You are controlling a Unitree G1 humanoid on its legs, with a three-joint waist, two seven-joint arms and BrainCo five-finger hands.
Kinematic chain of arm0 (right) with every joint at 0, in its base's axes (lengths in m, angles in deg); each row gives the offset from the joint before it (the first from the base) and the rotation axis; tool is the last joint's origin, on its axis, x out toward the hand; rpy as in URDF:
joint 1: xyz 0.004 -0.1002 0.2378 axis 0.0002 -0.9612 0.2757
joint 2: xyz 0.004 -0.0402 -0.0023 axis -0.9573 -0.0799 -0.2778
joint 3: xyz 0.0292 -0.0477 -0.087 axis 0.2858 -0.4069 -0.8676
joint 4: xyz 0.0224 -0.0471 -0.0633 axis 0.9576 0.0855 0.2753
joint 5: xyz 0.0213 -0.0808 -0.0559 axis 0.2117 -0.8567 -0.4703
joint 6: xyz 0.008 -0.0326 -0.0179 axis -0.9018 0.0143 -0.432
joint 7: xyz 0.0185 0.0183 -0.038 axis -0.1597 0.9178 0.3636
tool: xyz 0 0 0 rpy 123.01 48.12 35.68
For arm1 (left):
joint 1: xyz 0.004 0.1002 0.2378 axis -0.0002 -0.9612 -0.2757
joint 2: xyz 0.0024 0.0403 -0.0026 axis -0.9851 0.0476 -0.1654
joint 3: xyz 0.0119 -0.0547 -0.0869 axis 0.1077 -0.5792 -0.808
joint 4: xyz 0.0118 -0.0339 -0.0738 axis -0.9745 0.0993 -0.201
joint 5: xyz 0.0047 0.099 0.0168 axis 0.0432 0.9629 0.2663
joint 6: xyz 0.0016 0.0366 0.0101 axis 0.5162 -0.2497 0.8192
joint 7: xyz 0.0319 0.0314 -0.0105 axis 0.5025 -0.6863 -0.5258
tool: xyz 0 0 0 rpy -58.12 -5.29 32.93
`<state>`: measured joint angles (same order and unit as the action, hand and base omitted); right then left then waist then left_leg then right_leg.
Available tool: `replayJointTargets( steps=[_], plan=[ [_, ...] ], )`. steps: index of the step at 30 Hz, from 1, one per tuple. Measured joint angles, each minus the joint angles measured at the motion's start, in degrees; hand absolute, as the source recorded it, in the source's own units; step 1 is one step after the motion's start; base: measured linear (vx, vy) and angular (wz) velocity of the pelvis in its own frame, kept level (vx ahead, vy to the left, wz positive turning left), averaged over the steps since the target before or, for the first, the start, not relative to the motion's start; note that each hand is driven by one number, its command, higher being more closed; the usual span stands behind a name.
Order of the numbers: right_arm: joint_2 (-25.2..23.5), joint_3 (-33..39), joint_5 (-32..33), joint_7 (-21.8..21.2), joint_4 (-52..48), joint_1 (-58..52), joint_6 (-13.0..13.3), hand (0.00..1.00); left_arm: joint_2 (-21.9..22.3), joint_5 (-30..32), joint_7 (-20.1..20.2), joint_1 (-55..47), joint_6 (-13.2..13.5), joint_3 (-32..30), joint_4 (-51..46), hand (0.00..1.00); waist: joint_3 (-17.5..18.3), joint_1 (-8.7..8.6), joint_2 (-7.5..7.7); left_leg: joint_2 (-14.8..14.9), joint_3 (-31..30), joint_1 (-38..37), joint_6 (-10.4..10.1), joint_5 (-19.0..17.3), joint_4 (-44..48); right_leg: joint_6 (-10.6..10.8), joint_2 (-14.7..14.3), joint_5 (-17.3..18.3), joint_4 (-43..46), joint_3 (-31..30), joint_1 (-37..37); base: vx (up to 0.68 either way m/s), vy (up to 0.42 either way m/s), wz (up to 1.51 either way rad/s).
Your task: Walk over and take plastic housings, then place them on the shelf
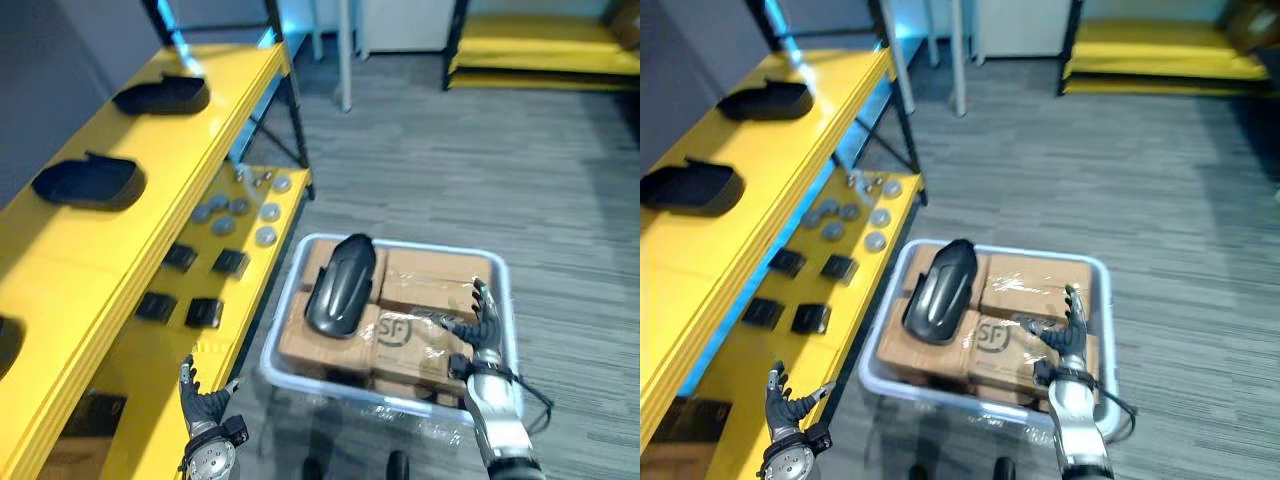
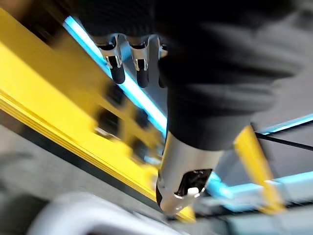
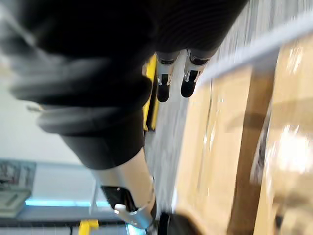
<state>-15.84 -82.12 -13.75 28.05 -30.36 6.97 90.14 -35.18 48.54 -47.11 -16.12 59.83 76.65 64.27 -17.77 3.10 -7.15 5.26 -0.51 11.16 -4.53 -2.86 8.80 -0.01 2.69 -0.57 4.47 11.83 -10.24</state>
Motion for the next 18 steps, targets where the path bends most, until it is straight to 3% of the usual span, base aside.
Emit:
replayJointTargets(
  steps=[2,9,18],
  plan=[
    [0.31,-0.69,0.04,1.52,2.9,5.59,-0.53,0.0,-0.93,-0.4,-0.68,0.86,0.0,-0.02,1.18,0.0,-1.85,1.29,-0.05,-0.36,-0.45,0.89,0.12,0.5,0.1,-0.07,0.31,-0.45,-0.07,0.16,-0.64,-0.05,0.042,0.18],
    [0.92,-0.69,0.03,7.84,10.98,23.85,-2.25,0.0,-2.45,-5.73,-1.74,2.31,0.77,2.12,3.69,0.0,-6.24,3.34,-0.17,-1.28,-1.14,4.64,0.46,1.12,1.13,0.19,1.17,-1.96,-0.06,0.32,-3.63,-0.03,0.019,0.04],
    [4.51,0.63,-0.04,11.31,27.37,38.17,-5.44,0.0,-3.29,-9.08,-1.54,7.93,2.46,6.94,9.38,0.0,-8.53,5.58,-0.28,-1.2,-0.61,11.56,0.77,0.86,5.2,0.11,0.76,-4.58,-0.23,-1.16,-9.16,-0.05,0.01,-0.08]
  ],
)
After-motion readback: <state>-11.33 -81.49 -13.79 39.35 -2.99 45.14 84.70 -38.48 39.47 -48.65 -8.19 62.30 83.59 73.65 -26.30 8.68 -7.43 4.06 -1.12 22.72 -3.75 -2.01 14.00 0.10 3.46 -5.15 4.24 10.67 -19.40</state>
